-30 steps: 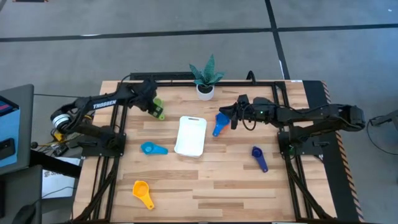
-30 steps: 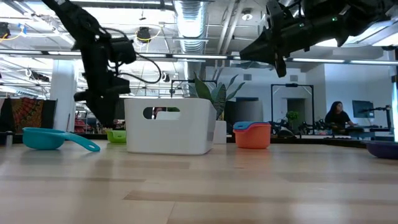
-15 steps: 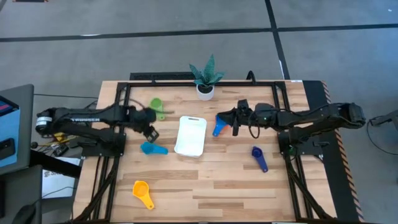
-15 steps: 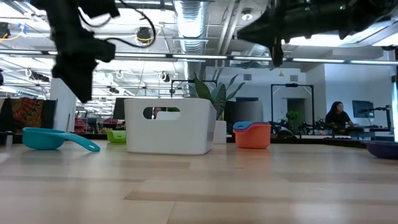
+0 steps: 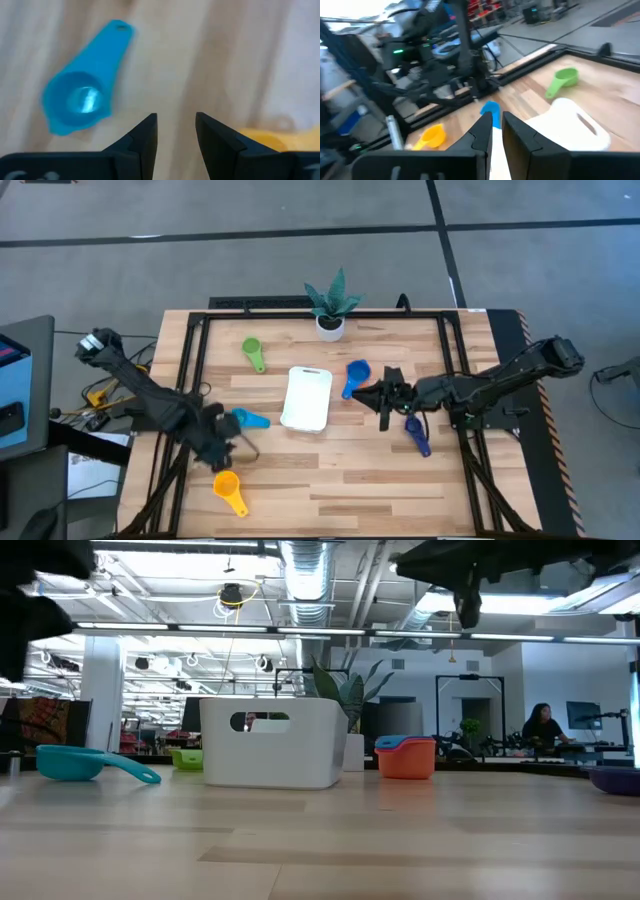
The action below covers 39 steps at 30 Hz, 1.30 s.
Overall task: Nest measuring cups in basket
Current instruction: Stack the yellow measuring cup on top of the blue measuring cup
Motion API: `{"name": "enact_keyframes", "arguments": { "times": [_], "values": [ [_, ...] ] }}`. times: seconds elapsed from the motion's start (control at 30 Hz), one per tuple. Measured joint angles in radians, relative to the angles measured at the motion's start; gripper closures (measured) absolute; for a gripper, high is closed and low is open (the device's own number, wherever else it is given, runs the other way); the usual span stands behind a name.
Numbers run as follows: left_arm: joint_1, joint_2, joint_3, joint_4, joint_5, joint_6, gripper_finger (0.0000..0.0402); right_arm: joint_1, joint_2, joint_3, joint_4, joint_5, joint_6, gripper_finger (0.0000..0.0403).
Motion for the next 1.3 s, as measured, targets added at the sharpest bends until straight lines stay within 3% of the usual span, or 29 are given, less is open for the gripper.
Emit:
{"name": "enact_keyframes", "arguments": {
  "times": [0.1, 0.2, 0.5, 0.67, 0.87, 1.0, 1.3],
  "values": [
    [-0.087, 0.049, 0.0, 0.07, -0.004, 0.008, 0.0281, 0.053, 0.007, -0.001, -0.03, 0.092, 0.013, 0.0335],
    [-0.131, 0.098, 0.0, 0.135, 0.027, 0.005, 0.0281, 0.086, 0.006, -0.001, -0.037, 0.116, 0.015, 0.0335],
    [-0.153, 0.245, 0.0, 0.16, 0.203, -0.082, 0.0281, 0.1, 0.006, -0.001, -0.039, 0.137, 0.015, 0.0335],
    [-0.154, 0.293, 0.0, 0.16, 0.235, -0.076, 0.0282, 0.076, 0.004, -0.001, -0.039, 0.135, 0.017, 0.0335],
    [-0.153, 0.3, 0.005, 0.153, 0.255, -0.002, 0.0331, 0.062, 0.004, -0.001, -0.038, 0.131, 0.018, 0.0335],
    [-0.136, 0.3, 0.048, 0.107, 0.254, 0.063, 0.0385, 0.063, 0.004, -0.001, -0.038, 0.129, 0.018, 0.0335],
    [-0.065, 0.3, 0.259, -0.069, 0.063, 0.321, 0.0393, 0.066, 0.072, 0.0, -0.04, 0.105, 0.101, 0.0335]
  ]
}}
